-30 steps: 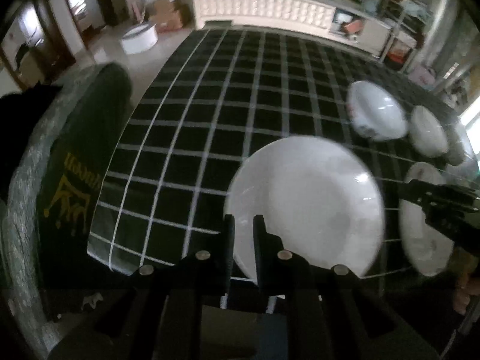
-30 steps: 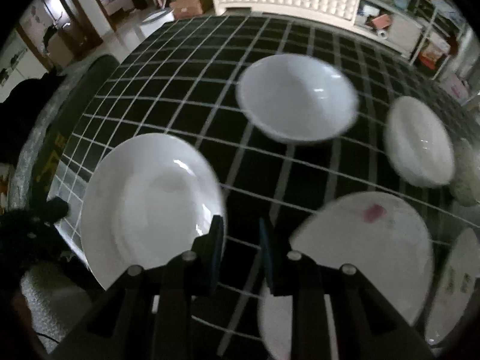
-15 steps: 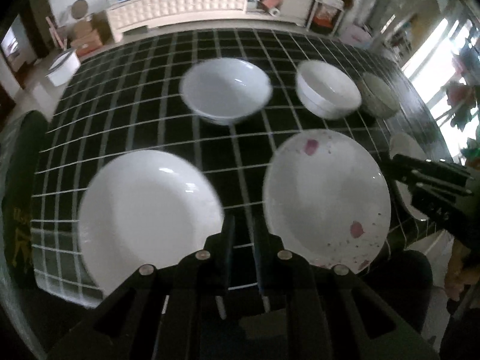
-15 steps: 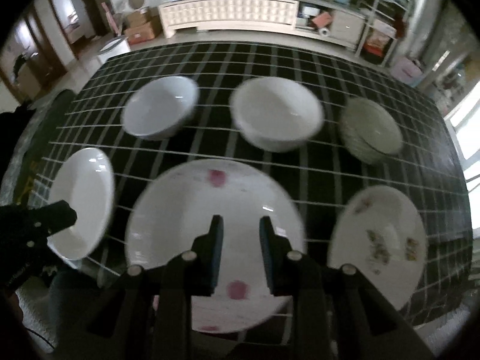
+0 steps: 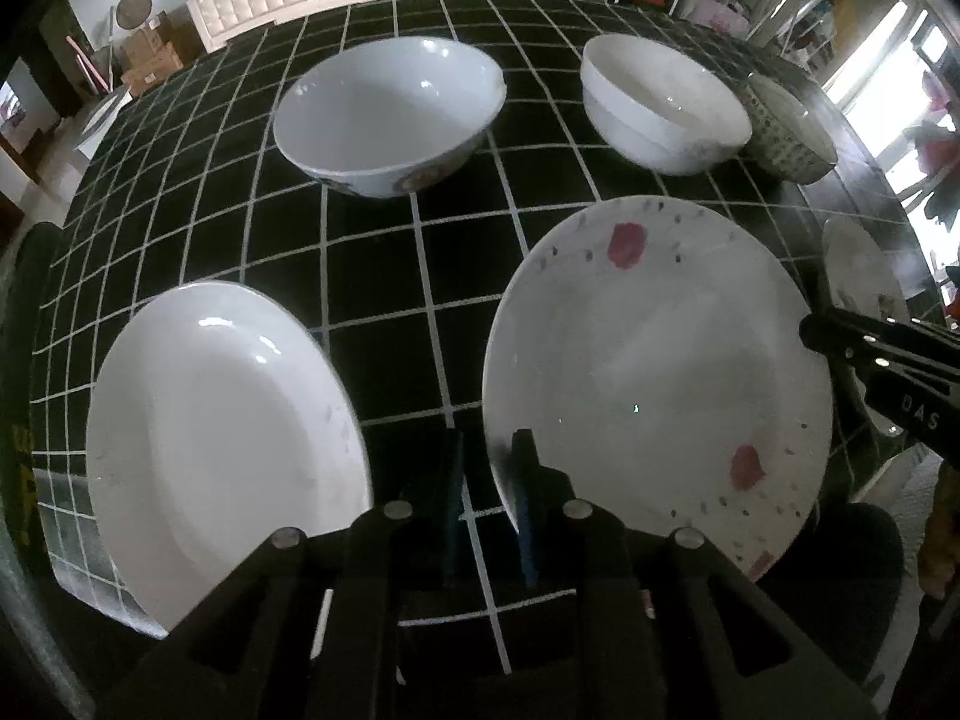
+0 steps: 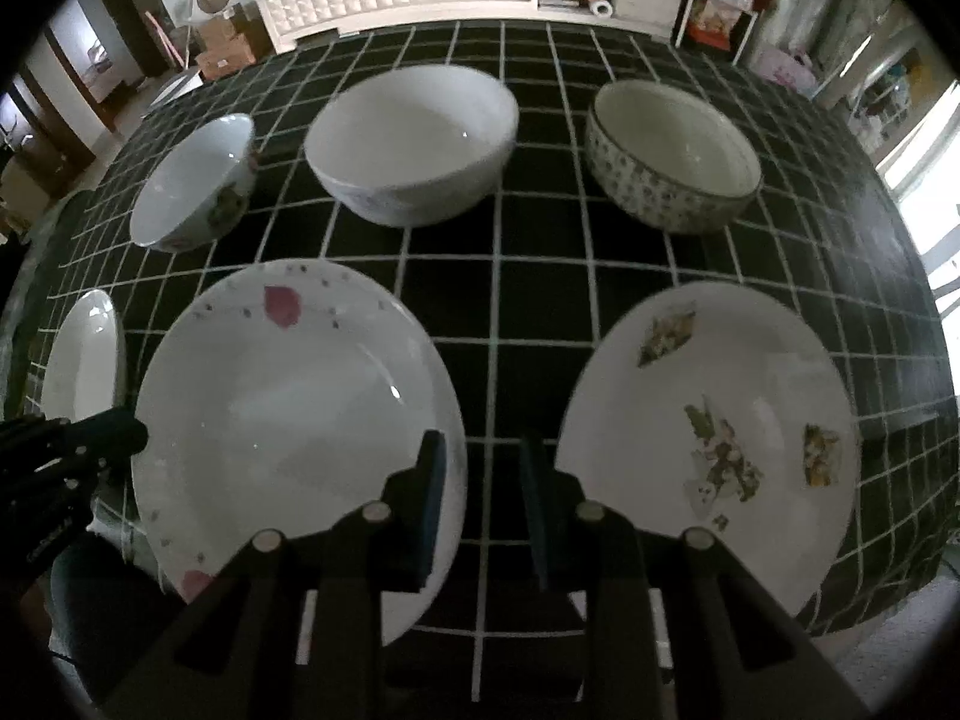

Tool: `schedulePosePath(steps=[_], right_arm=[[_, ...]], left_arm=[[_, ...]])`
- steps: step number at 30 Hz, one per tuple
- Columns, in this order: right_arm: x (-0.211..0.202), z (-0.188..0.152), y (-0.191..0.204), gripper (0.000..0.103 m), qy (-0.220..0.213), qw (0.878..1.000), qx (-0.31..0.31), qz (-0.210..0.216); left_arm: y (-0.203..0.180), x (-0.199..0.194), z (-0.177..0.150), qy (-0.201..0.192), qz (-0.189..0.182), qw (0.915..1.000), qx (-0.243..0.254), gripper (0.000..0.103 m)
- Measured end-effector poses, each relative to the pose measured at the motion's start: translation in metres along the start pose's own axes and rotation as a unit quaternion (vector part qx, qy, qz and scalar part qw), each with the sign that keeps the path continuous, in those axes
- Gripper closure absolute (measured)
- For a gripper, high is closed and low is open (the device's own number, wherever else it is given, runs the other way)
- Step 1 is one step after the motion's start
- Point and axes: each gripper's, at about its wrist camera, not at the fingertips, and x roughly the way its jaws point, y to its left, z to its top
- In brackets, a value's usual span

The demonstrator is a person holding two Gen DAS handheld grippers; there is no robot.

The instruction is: Organize plates and bowls

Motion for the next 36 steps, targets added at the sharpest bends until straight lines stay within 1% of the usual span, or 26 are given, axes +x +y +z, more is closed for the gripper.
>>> schedulePosePath(steps=[4,8,9,12,14,16,17,21,24,30,33,36], right_arm=[[0.006,-0.001,-0.005,0.073,0.006,1.0,0.005,0.022],[0.014,-0.002,-0.002,0.073,0.02,1.0,0.001,0.023],[0.016,-0.002,-0.001,0.073,0.02,0.999,0.003,0.025],[0.019,-0.003,0.004,0.073,0.027,0.999,0.004,0.027],[0.023,-0.003,0.009,0.072,0.039,0.998,0.01,0.044],[0.023,-0.004,0.017,0.073,0.034,0.999,0.0,0.019],[0.023,-0.004,0.02,0.073,0.032,0.999,-0.002,0.013],[0.023,-0.006,0.022,0.073,0.043,0.998,0.022,0.029],[0.022,-0.008,0.028,0.073,0.048,0.998,0.026,0.036],[0.012,-0.011,0.044,0.073,0.045,0.997,0.034,0.052],[0.002,-0.006,0.056,0.073,0.038,0.998,0.025,0.052],[-0.006,-0.001,0.071,0.073,0.028,0.998,0.012,0.053]], left_arm=[[-0.001,0.007,0.0,0.004,-0.006,1.0,-0.003,0.088],[-0.001,0.012,0.001,0.01,-0.015,0.9998,-0.008,0.089],[-0.001,0.012,0.001,0.013,-0.02,0.9997,-0.009,0.091],[-0.002,0.012,0.001,0.015,-0.019,0.9997,-0.008,0.091],[-0.003,0.011,0.0,0.012,-0.014,0.9998,-0.002,0.091],[-0.003,0.011,-0.001,0.011,-0.008,0.9999,0.005,0.091],[-0.003,0.01,-0.002,0.01,-0.003,0.9999,0.008,0.091],[0.001,0.01,-0.005,0.012,-0.002,0.9999,0.001,0.091],[0.006,0.008,-0.007,0.014,-0.001,0.9999,-0.004,0.091],[0.018,-0.016,-0.009,-0.008,0.001,0.9999,-0.007,0.091],[0.024,-0.029,-0.009,-0.023,0.007,0.9997,-0.006,0.091],[0.041,-0.044,-0.013,-0.031,0.012,0.9993,-0.015,0.091]])
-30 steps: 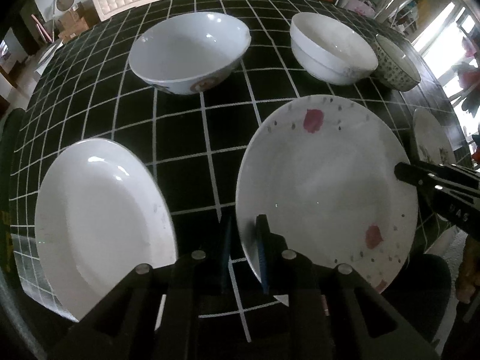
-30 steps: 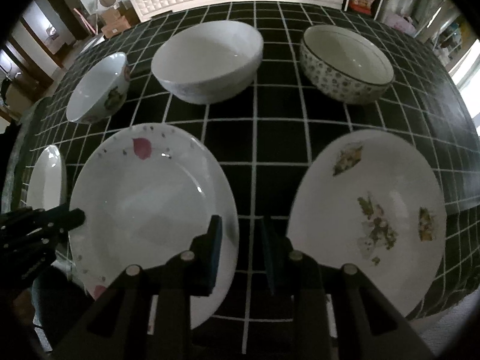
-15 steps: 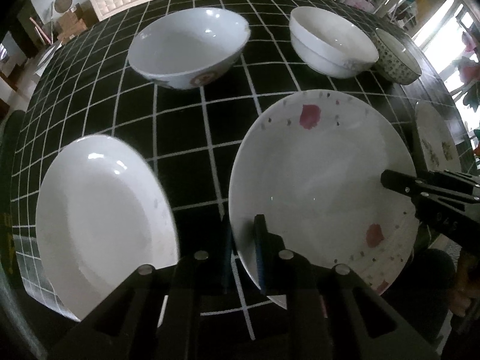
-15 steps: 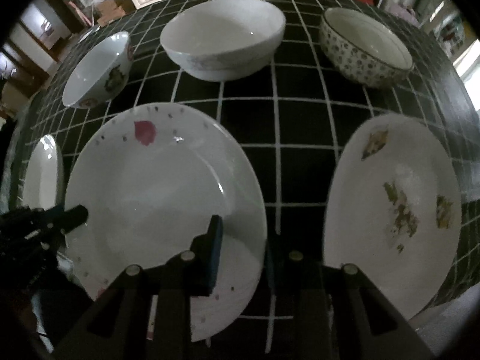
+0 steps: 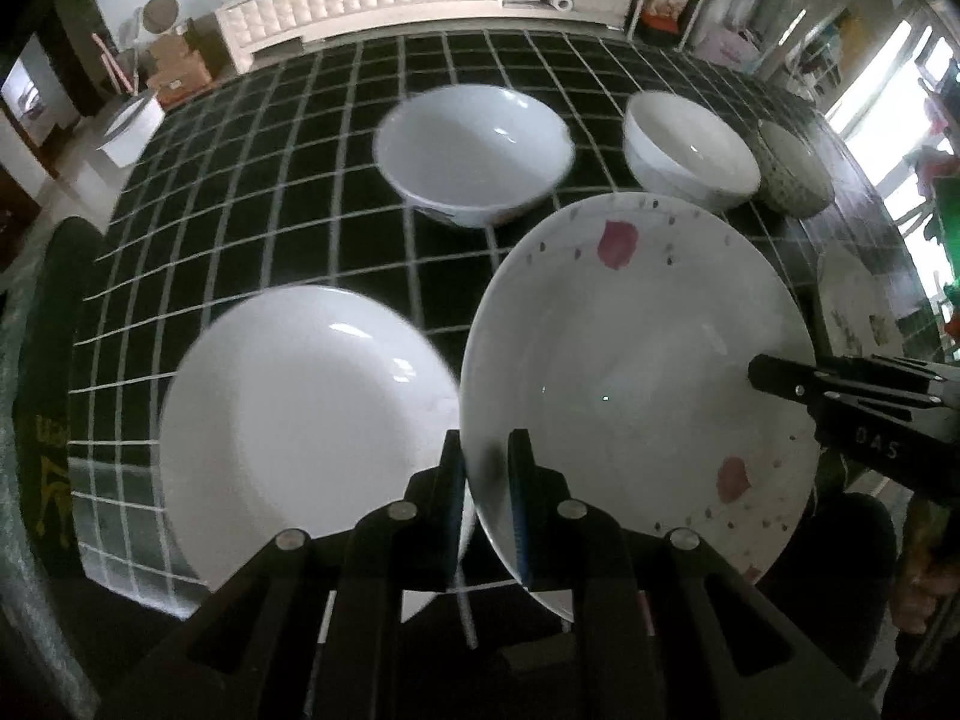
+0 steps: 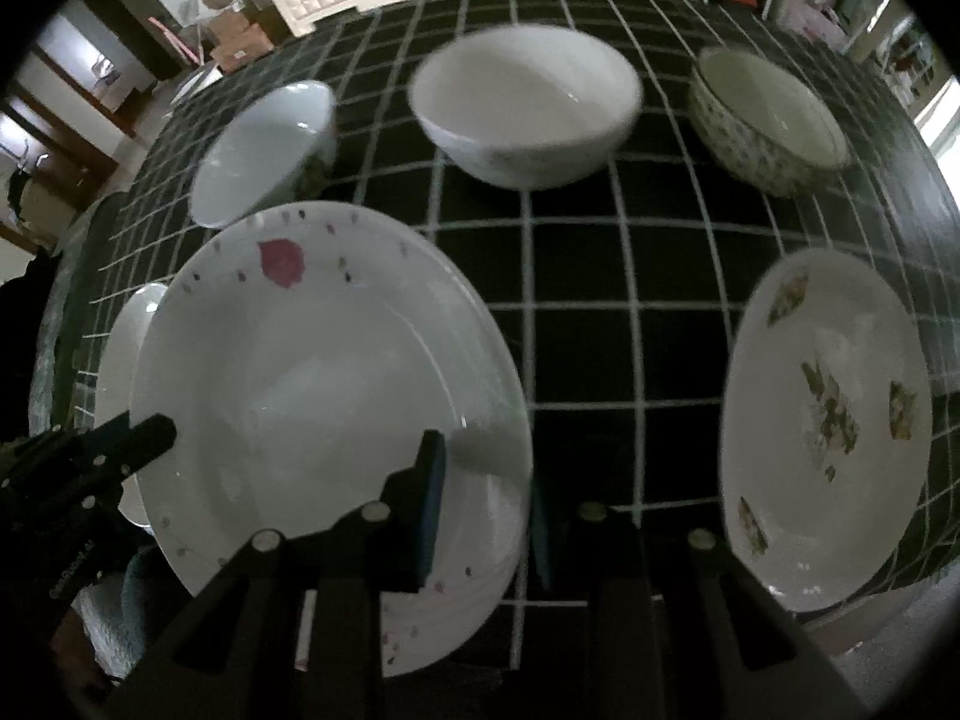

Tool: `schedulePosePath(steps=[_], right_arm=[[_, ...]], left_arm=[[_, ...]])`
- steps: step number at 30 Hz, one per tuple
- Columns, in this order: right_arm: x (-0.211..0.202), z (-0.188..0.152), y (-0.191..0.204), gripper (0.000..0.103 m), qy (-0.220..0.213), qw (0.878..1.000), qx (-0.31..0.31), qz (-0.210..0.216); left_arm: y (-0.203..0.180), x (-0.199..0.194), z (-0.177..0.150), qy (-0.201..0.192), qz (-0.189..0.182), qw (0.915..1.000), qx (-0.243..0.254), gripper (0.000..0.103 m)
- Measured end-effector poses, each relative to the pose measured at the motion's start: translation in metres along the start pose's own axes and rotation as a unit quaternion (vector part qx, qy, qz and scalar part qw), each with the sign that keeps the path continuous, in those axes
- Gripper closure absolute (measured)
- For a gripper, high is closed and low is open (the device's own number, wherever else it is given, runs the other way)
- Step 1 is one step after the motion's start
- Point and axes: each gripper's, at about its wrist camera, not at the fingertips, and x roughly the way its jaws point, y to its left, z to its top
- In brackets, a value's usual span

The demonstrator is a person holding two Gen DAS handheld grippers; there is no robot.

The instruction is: Organize plates and bowls

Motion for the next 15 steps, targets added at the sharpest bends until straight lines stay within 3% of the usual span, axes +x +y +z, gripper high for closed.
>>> schedulePosePath(steps=[15], right_arm=[[-0.002,0.033,0.083,0.073,-0.015,0.996,-0.084,-0.001]], left_arm=[[0.086,-0.035,-0.019,-0.018,0.042,0.9969,-0.063,0.091]])
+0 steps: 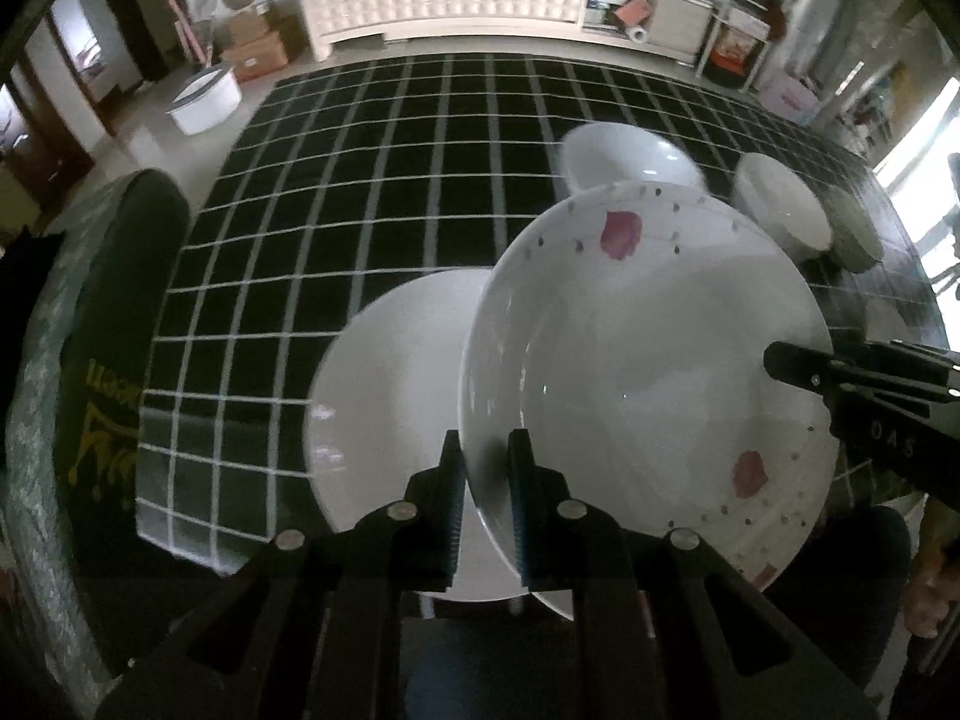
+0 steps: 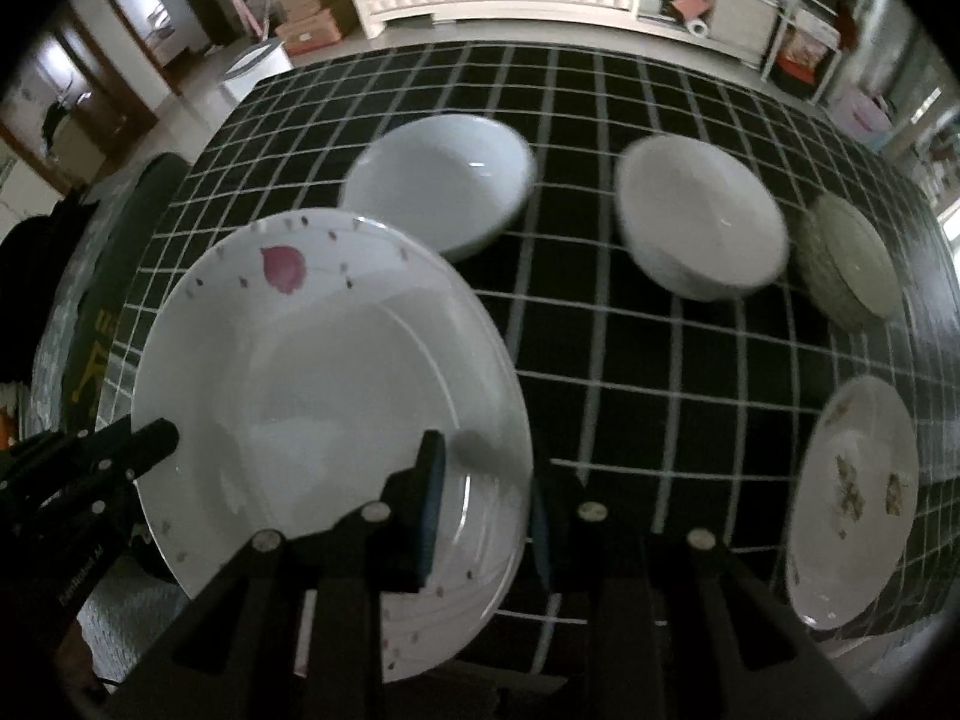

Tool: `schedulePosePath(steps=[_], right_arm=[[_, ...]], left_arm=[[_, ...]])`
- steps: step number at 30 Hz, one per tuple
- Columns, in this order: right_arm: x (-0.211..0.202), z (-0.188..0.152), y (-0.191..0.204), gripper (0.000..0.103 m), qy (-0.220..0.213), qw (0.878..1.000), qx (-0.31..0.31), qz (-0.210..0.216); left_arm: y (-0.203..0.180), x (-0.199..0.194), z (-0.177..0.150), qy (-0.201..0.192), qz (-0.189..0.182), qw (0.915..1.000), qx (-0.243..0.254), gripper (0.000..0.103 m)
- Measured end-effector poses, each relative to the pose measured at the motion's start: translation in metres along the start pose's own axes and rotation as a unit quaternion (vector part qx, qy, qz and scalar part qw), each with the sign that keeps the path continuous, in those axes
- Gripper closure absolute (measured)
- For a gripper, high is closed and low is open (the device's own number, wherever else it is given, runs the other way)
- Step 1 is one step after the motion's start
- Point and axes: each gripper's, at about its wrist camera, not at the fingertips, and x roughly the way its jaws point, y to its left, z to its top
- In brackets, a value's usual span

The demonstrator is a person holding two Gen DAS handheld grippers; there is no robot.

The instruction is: Organize plates and bowls

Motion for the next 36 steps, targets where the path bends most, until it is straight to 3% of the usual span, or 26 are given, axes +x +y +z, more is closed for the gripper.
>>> schedulePosePath(steps=[13,27,36], right_arm=[[0.044,0.008,0.07,0.073,0.039,0.998,-0.056,0.005],[0.071,0.017,0.088,0.073,0.053,0.994,-0.084,-0.038],[0.078,0.021,0.091,0.073,0.042,0.994,-0.095,-0.044]], left_arm=[[0.071,0.023,-0.022,0.028,0.02,0.9981,-0.052,0.091],[0.082,0.05,-0.013,0.036,0.019,0.9976,-0.057,0.091],[0.087,0.055,-0.013,0.04,0.012,0.9965,-0.072,0.091]])
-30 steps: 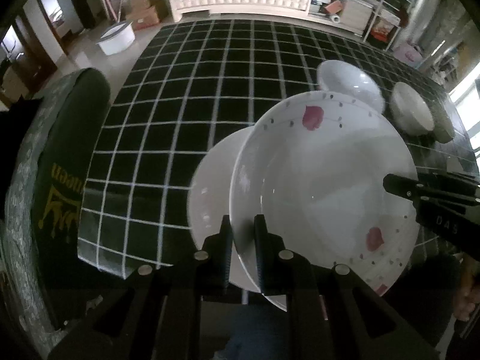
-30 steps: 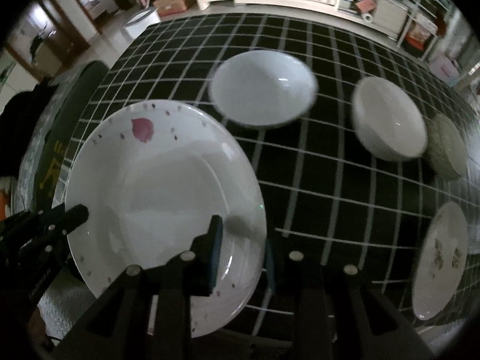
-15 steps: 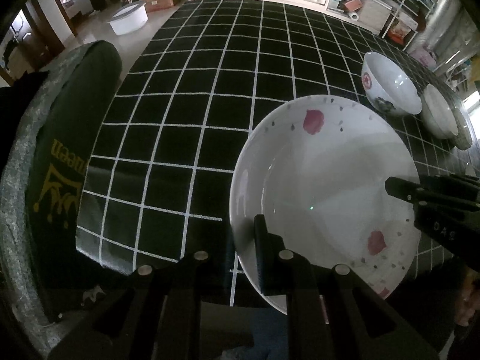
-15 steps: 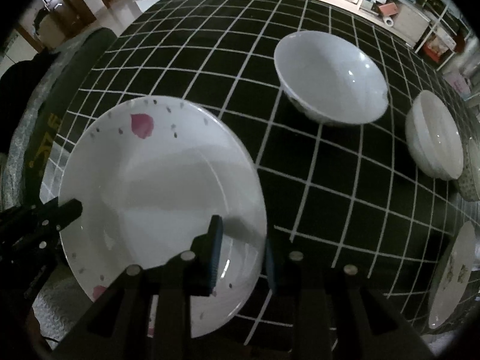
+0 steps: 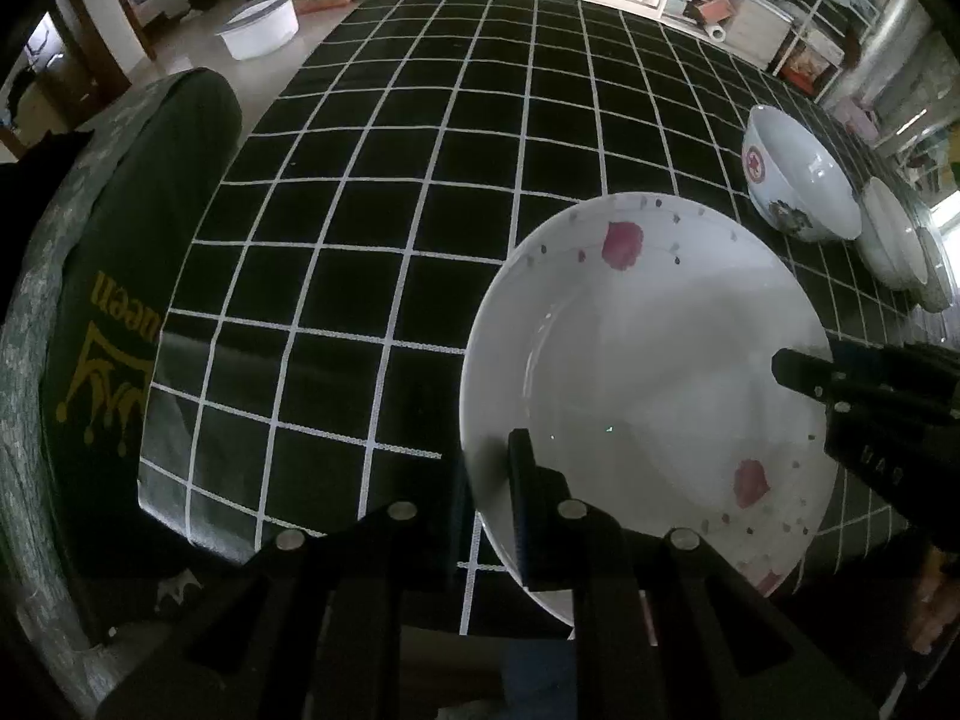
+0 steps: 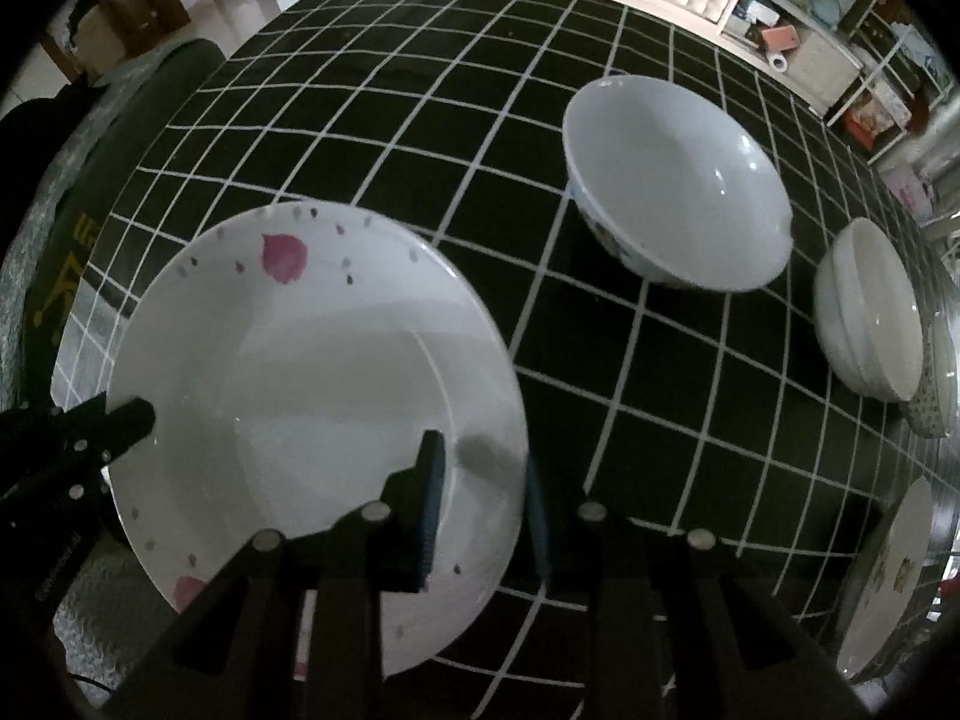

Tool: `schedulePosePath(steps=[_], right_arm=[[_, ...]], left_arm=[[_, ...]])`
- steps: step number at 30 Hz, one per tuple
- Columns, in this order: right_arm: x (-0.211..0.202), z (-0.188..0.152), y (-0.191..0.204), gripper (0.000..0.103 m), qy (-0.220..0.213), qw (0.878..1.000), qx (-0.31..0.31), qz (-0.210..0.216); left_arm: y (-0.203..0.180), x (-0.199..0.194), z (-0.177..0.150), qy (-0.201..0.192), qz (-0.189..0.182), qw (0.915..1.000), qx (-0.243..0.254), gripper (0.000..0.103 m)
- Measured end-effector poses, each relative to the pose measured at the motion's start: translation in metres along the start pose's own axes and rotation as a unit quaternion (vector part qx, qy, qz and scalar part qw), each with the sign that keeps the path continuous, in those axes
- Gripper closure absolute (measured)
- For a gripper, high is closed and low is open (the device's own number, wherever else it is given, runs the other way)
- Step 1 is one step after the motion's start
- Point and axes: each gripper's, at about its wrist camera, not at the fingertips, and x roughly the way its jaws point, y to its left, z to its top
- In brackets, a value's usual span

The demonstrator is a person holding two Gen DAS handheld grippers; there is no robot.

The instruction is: Organize plates and bowls

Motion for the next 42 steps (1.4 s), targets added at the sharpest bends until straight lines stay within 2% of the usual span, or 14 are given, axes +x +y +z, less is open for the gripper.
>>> schedulePosePath(steps=[7,9,11,19,23,24,27,30,33,37,40,42], right_arm=[[-0.004,-0.002,-0.001,0.073,-0.008,1.0,0.002,0.004],[-0.008,-0.004,0.0,0.073,-0.014,1.0,0.003,0.001],[-0.014,-0.009,-0.001,0.073,-0.019,1.0,0.001,-0.005],[-0.069,-0.031,-0.003,0.071,-0.077,0.997,0.014,-0.008],[-0.096,-0.047,-0.015,0.062,-0.102,0.994,0.021,-0.008],[-0.104,-0.053,-0.019,0.06,-0.113,0.993,0.024,-0.008],[-0.124,-0.06,-0.034,0.054,-0.142,0.989,0.032,-0.013],[-0.142,-0.072,-0.047,0.046,-0.169,0.985,0.026,-0.039],[-0.157,-0.086,-0.063,0.043,-0.189,0.98,0.032,-0.053],[-0.171,-0.103,-0.094,0.041,-0.194,0.977,0.065,-0.058],[-0.184,-0.119,-0.125,0.029,-0.202,0.972,0.089,-0.08],[-0.188,-0.128,-0.14,0.021,-0.203,0.971,0.092,-0.09]], left_arm=[[0.008,-0.007,-0.003,-0.005,-0.016,0.9998,-0.014,0.092],[0.008,-0.015,-0.003,-0.015,-0.001,0.9998,-0.01,0.092],[0.006,-0.023,-0.005,-0.022,-0.004,0.9997,-0.007,0.092],[-0.015,-0.062,-0.013,-0.052,-0.031,0.9981,-0.004,0.092],[-0.037,-0.083,-0.017,-0.071,-0.047,0.9964,0.003,0.092],[-0.043,-0.088,-0.018,-0.076,-0.048,0.9959,0.006,0.09],[-0.065,-0.102,-0.022,-0.094,-0.049,0.9941,0.024,0.073],[-0.091,-0.117,-0.027,-0.111,-0.05,0.9916,0.046,0.072],[-0.117,-0.13,-0.03,-0.123,-0.055,0.9887,0.066,0.069],[-0.158,-0.143,-0.032,-0.141,-0.064,0.9833,0.096,0.063],[-0.193,-0.148,-0.032,-0.151,-0.06,0.978,0.13,0.062],[-0.215,-0.148,-0.03,-0.148,-0.079,0.9742,0.151,0.062]])
